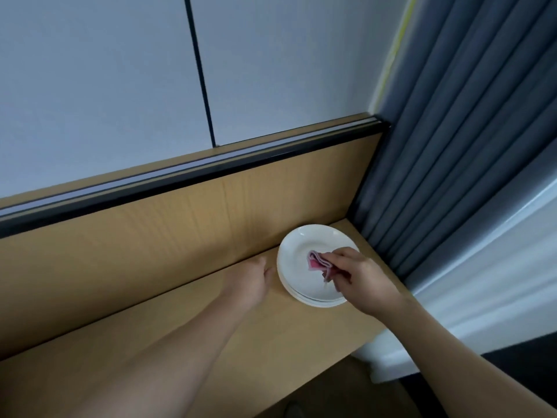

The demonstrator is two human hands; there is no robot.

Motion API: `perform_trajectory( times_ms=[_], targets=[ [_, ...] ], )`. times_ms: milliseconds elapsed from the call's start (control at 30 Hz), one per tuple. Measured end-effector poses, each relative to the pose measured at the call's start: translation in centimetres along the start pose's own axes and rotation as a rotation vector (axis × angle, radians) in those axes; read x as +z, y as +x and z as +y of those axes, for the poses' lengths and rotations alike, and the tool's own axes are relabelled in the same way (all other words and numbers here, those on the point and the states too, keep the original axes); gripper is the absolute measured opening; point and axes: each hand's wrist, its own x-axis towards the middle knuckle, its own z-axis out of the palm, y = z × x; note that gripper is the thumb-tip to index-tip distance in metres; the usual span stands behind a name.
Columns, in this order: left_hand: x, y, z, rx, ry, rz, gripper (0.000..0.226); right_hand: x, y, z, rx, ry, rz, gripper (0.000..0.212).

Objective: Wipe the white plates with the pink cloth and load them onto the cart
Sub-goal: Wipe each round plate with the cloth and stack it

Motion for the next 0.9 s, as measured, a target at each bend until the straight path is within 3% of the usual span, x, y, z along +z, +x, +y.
perform_trajectory(
  times_ms=[200, 333, 567, 733, 900],
  targets=[
    [2.3, 3.4, 2.7, -0.045, -0.055, -0.061, 0.040, -1.2, 1.7, 3.2, -0.011, 0.013, 0.004, 0.044],
    [3.3, 4.3, 4.2, -0.100, 0.051, -0.124, 0.030, -2.0, 2.0, 4.9, -0.004, 0.030, 0.027, 0.045],
    [3.8, 5.5, 4.4, -0.343, -0.299, -0.102, 0.042, -2.9, 2.4, 6.6, 0.026, 0.036, 0.053, 0.046],
    [3.4, 5.9, 5.3, -0.416, -0.271, -0.137, 0.032, -2.8, 2.6, 7.1, 0.022, 0.034, 0.025, 0.046],
    [3.5, 6.0, 6.1, -0.449, -0.284, -0.123, 0.037, -3.0, 2.7, 7.1, 0.015, 0.040, 0.018, 0.049]
  ],
)
